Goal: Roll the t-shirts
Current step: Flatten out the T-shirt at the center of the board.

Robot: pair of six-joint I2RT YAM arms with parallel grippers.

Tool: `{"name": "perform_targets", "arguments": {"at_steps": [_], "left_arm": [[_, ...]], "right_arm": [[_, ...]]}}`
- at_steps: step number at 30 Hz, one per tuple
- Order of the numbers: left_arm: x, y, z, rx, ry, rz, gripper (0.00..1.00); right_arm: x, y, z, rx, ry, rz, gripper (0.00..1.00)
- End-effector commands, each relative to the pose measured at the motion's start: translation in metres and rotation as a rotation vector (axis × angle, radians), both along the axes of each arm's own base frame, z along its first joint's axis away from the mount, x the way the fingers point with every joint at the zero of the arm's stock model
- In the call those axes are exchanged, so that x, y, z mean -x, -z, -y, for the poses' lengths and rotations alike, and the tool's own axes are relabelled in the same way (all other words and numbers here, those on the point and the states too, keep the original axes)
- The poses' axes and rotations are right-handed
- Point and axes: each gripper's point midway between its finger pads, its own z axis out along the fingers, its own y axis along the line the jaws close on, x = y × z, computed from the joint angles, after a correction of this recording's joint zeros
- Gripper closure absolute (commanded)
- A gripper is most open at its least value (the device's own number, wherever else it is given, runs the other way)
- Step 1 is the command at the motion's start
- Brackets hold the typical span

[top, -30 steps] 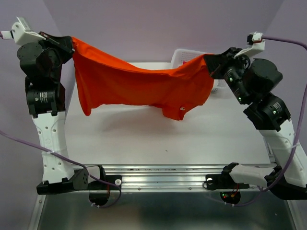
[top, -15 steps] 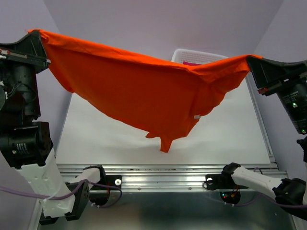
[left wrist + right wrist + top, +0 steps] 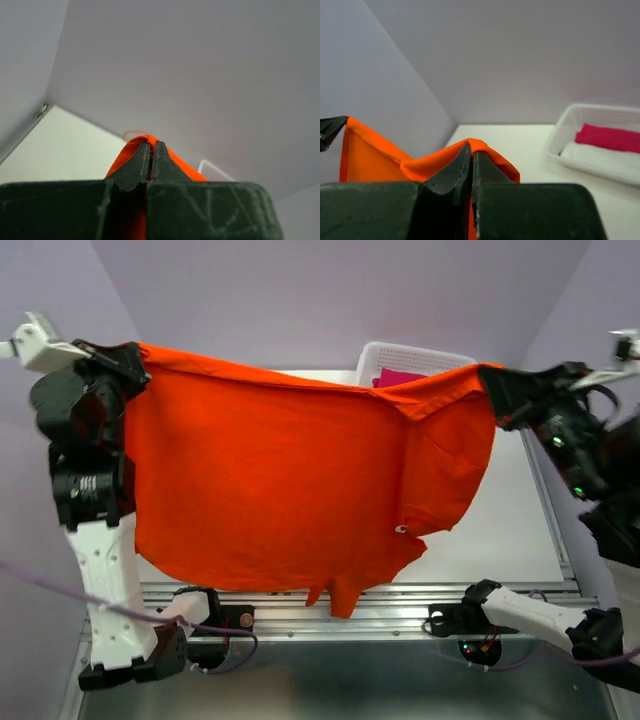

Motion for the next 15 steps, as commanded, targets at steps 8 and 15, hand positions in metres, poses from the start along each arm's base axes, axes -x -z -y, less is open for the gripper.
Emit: {"name": "perform_targets", "arguments": {"at_steps": [8,15], "left_arm": [[-0.136,0.208,-0.019,0.052,-0.006,-0.432,1.0],[-0.189,0.324,-0.017,0.084,0.021,-0.655,1.0]], "right_arm": [[-0.142,0.204,-0.047,0.415,0.26,-0.479,0.99],[-0.2,0.336,-0.043,0.512,0.249,-0.712,0.99]]}}
